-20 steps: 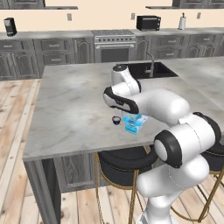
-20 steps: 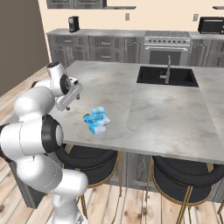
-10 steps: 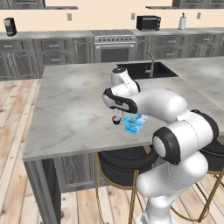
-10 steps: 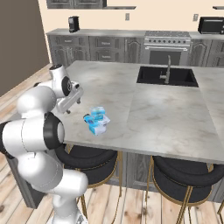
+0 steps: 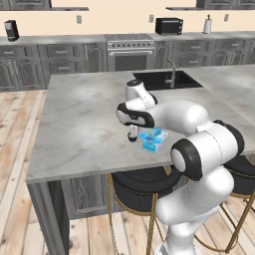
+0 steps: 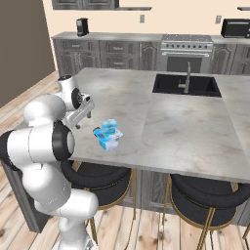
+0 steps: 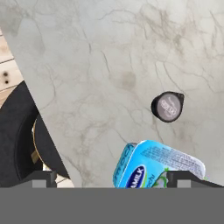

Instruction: Stack the yogurt containers by placing the smaller containers on top of the larger containers.

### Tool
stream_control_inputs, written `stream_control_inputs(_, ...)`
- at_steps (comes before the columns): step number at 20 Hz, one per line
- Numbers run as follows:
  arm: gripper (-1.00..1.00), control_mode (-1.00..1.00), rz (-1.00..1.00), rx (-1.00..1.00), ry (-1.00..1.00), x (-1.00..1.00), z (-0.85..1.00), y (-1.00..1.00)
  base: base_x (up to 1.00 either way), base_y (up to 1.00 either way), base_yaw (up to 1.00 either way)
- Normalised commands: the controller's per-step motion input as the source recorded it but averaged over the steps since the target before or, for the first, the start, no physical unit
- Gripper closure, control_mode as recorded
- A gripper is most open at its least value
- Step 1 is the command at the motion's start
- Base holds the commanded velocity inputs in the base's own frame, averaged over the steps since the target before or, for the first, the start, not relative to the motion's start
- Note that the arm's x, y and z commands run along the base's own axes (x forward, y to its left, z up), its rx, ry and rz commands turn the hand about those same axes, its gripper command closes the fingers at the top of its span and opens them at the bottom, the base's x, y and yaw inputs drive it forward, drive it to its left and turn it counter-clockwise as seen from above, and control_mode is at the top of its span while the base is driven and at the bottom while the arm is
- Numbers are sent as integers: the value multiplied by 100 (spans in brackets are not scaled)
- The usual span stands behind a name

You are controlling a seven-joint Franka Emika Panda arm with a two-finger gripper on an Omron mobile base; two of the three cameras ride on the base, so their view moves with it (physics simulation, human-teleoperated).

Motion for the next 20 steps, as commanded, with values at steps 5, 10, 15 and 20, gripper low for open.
stream_control_inputs(5,-100,-100,0,0,-1,8,-11,0,0,0,0)
stream_control_inputs(10,-100,-100,0,0,0,13,-11,-3,0,0,0)
stream_control_inputs(15,-100,-100,0,0,0,20,-10,-3,0,0,0)
stream_control_inputs(20,-100,-100,0,0,0,19,-10,0,0,0,0)
